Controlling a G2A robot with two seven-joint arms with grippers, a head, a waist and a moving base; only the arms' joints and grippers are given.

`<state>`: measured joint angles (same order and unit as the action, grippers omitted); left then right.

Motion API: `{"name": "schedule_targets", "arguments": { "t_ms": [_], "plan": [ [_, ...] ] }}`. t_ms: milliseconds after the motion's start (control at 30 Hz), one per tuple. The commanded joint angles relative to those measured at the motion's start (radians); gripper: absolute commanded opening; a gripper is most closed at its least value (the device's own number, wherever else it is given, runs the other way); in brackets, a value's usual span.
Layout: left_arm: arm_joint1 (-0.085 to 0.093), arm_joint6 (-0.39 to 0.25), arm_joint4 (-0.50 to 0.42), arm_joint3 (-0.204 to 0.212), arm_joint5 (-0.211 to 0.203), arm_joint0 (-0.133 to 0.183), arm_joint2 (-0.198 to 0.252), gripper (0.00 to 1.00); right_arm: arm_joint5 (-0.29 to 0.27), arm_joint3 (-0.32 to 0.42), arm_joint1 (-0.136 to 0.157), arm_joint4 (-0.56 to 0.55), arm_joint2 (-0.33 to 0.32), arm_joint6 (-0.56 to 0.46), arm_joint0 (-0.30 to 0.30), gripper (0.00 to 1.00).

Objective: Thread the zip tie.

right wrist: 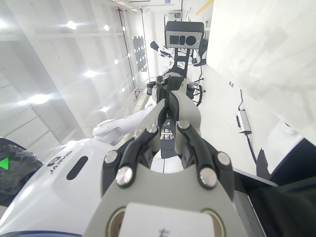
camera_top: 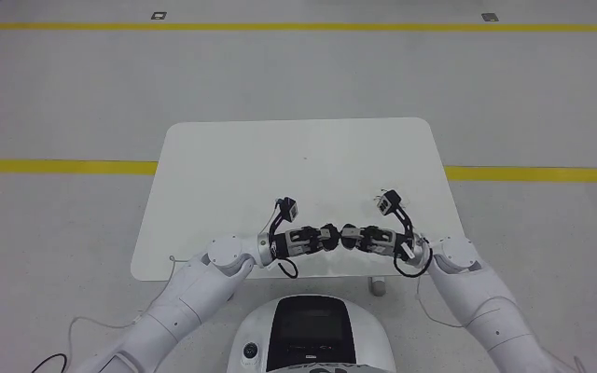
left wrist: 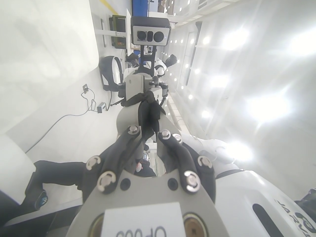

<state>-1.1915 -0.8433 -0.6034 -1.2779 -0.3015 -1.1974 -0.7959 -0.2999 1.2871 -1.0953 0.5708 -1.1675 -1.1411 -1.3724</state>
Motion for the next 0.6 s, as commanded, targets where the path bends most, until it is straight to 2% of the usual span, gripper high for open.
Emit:
{"name": "schedule_targets", "arguments": {
  "t_ms": [0, 300, 333, 400, 567],
  "plan": [
    [0.000, 0.001, 0.000, 0.001, -0.002, 0.000, -0.001, 0.00, 0.000, 0.001, 0.001, 0.007, -0.004, 0.002, -0.002, 1.00],
    [0.004, 0.029, 0.004, -0.001, -0.018, -0.008, -0.016, 0.00, -0.022, 0.003, 0.002, 0.058, -0.028, 0.014, -0.015, 1.00],
    [0.005, 0.015, 0.001, -0.002, 0.005, -0.008, -0.015, 0.00, -0.023, 0.003, 0.002, 0.063, -0.029, 0.017, -0.016, 1.00],
    [0.008, -0.012, 0.006, 0.002, 0.081, -0.004, -0.007, 0.00, -0.023, 0.003, 0.001, 0.068, -0.030, 0.018, -0.017, 1.00],
    [0.008, -0.012, 0.006, 0.002, 0.081, -0.004, -0.007, 0.00, -0.023, 0.003, 0.001, 0.068, -0.030, 0.018, -0.017, 1.00]
  ]
}}
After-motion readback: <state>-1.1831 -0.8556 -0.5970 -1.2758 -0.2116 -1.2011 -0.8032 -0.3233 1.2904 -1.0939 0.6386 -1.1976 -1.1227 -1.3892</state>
